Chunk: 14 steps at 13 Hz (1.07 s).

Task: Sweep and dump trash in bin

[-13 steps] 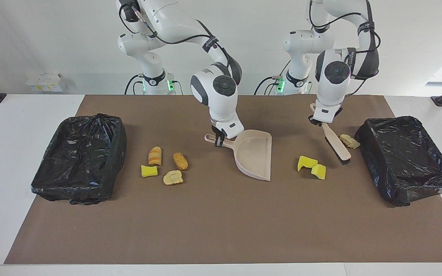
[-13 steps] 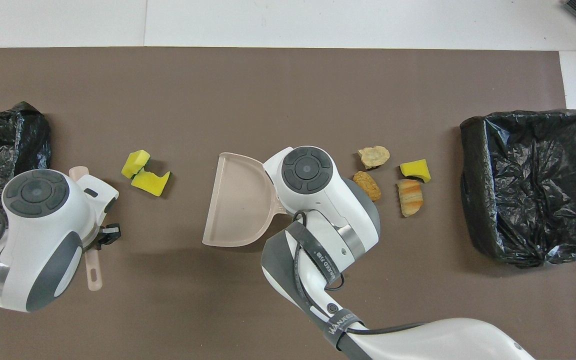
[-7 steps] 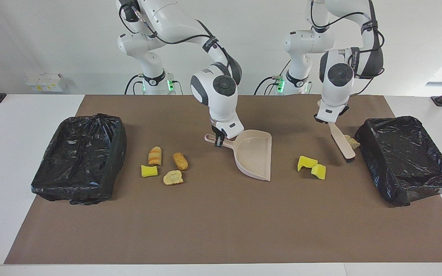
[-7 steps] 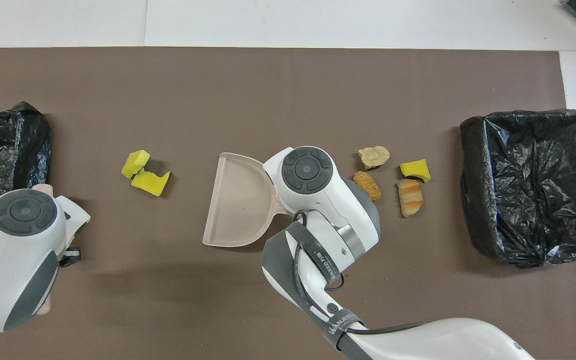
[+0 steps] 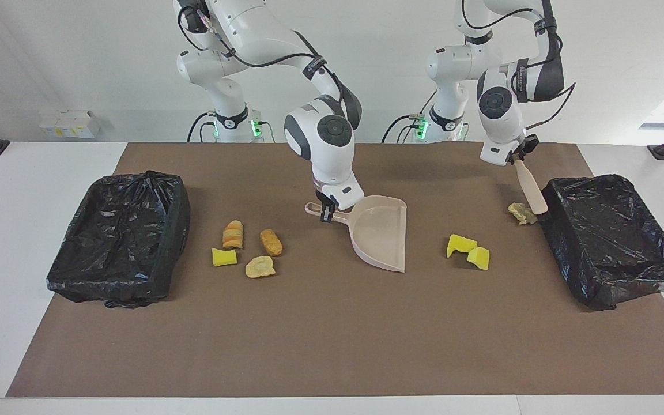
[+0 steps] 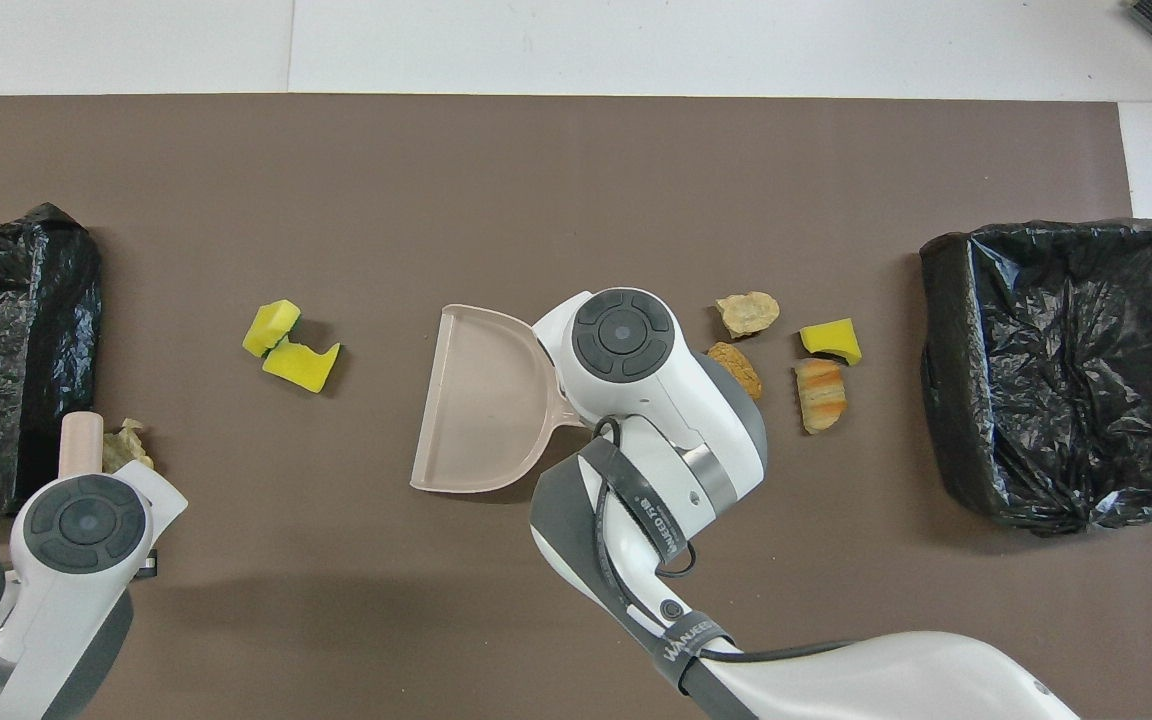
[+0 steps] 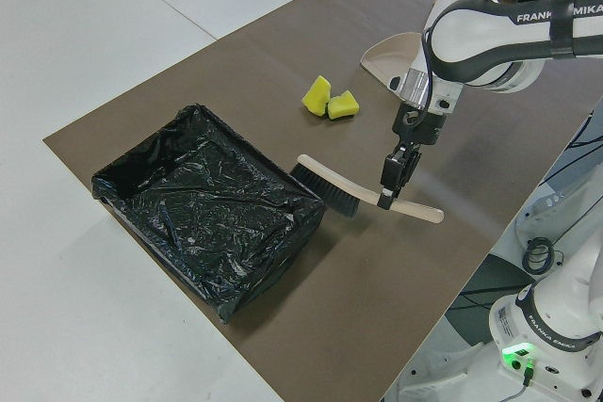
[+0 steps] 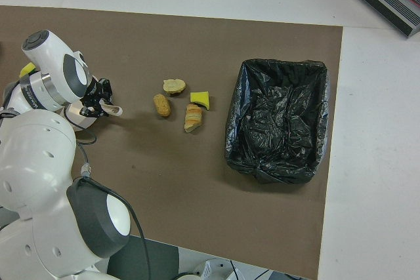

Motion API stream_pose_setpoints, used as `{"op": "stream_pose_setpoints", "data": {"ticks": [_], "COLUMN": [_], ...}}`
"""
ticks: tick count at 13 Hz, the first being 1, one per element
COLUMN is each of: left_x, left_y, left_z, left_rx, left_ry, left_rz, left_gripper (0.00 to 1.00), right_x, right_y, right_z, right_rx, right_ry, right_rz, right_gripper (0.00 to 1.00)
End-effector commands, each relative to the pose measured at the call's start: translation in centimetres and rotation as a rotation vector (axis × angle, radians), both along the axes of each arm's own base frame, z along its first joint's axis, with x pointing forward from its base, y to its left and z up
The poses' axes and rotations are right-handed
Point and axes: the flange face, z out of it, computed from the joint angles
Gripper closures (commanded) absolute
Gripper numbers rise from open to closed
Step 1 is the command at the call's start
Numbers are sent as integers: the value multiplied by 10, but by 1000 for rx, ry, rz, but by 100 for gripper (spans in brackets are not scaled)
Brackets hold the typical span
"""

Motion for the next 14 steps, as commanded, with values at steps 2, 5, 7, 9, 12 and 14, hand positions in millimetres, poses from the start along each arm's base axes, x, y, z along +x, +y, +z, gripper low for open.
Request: {"op": "stream_pose_setpoints", "data": {"ticks": [2,5,7,9,12,14], "left_x": [1,10,15,18,27,38], "left_y": [7,3,-4,-9,-29,-67], "left_z": [-27,-34,-36,-38,-37,-34], "left_rx": [-25,-113,-183,-207,-272,-325], "left_ry": [-47,-90,-124,-136,-160,-167], "left_rz": [24,78,112,127,142,145], "left_gripper": [100,100,100,100,100,100], "right_x": [4,6,7,12,11,11], "right_y": [-13,-15,-16,-22,-21,-22], "right_z": [-1,-1,-3,-2,-2,-2], "right_rx": [-9,-9,-8,-6,-6,-6], "right_ry": [3,3,5,4,4,6], "right_rz": [38,37,53,46,55,56], "right_gripper": [100,100,100,100,100,100]}}
